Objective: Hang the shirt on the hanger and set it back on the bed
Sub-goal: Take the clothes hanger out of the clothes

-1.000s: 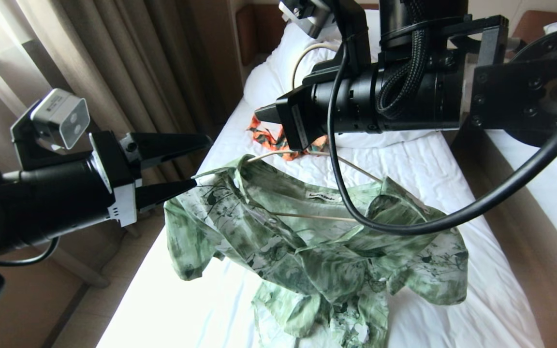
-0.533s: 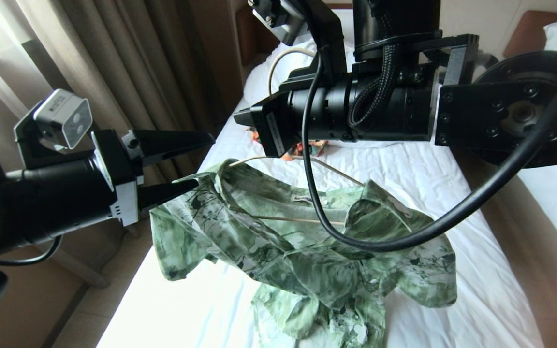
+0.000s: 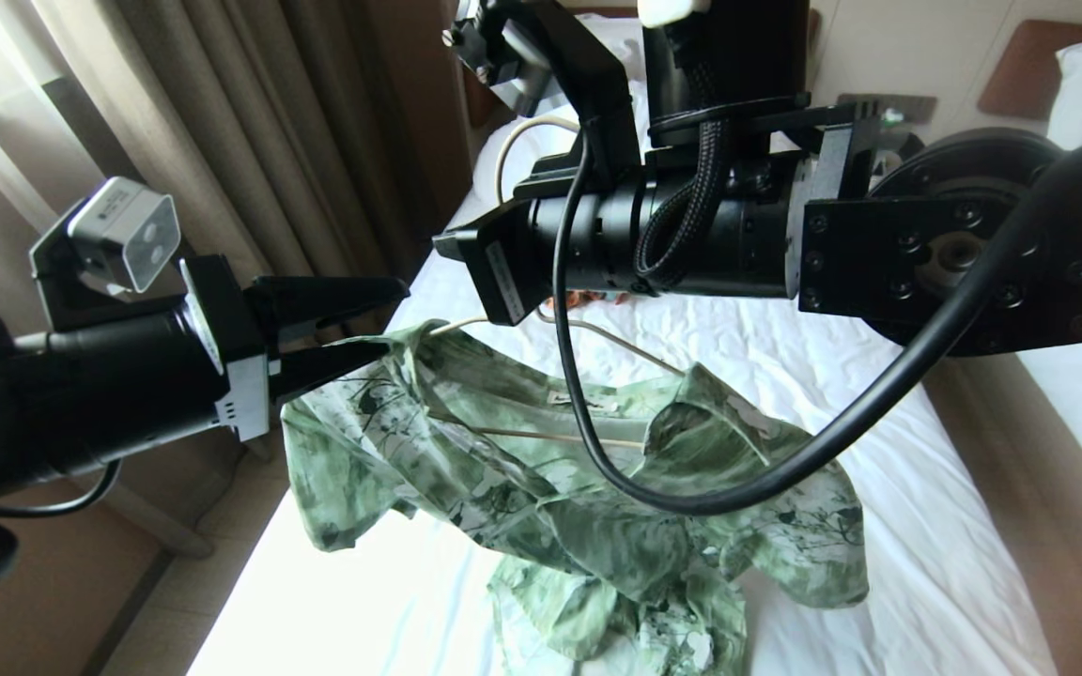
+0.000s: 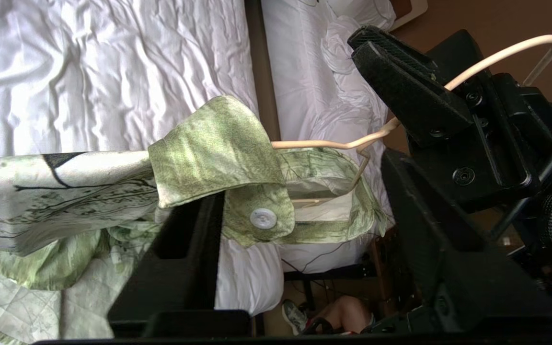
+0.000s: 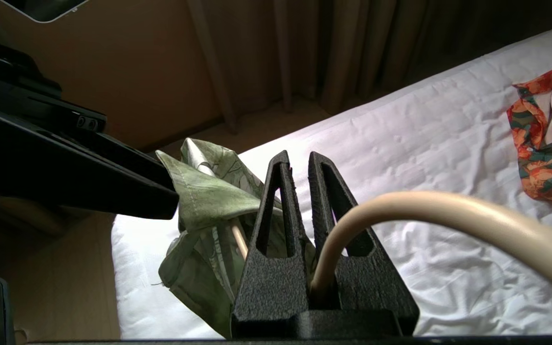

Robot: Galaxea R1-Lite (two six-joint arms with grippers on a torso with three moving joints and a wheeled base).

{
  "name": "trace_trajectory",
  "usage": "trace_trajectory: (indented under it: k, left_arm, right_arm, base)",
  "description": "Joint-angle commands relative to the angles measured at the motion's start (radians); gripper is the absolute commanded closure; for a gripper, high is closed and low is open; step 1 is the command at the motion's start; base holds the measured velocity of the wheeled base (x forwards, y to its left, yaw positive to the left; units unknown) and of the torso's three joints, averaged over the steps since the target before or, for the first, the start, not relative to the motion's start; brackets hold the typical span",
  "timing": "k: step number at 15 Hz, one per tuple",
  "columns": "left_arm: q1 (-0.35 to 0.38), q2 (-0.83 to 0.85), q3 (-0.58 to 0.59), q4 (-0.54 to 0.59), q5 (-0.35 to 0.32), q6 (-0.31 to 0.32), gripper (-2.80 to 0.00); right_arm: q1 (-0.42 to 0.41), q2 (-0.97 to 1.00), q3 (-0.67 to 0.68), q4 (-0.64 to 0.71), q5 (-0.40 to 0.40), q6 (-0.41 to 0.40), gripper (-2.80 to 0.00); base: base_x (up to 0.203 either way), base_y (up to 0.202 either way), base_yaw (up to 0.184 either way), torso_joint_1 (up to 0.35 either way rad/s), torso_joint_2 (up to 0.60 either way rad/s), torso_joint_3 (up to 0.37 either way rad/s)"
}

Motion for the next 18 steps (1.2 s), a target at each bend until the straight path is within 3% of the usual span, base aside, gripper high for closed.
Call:
trace_trajectory:
  k: [1, 12, 18]
  left_arm:
    - [0.0, -0.007, 0.006, -0.002, -0.002, -0.004, 0.0]
    - [0.01, -0.073, 0.031, -0.036, 0.007, 0.018, 0.0]
    - [0.159, -0.132, 0.005, 0.127, -0.002, 0.137, 0.0]
  right_arm:
    - [0.01, -0.003, 0.0, 0.0, 0.001, -0.002, 0.0]
    - [-0.002, -0.047, 0.001, 0.004, -0.029, 0.0, 0.0]
    - [-0.034, -0.059, 0.006, 0.004, -0.029, 0.001, 0.0]
  base:
    - [0.0, 0.0, 0.0, 0.0, 0.0, 0.0]
    - [0.0, 0.0, 0.0, 0.0, 0.0, 0.0]
    - [0.0, 0.0, 0.0, 0.0, 0.0, 0.0]
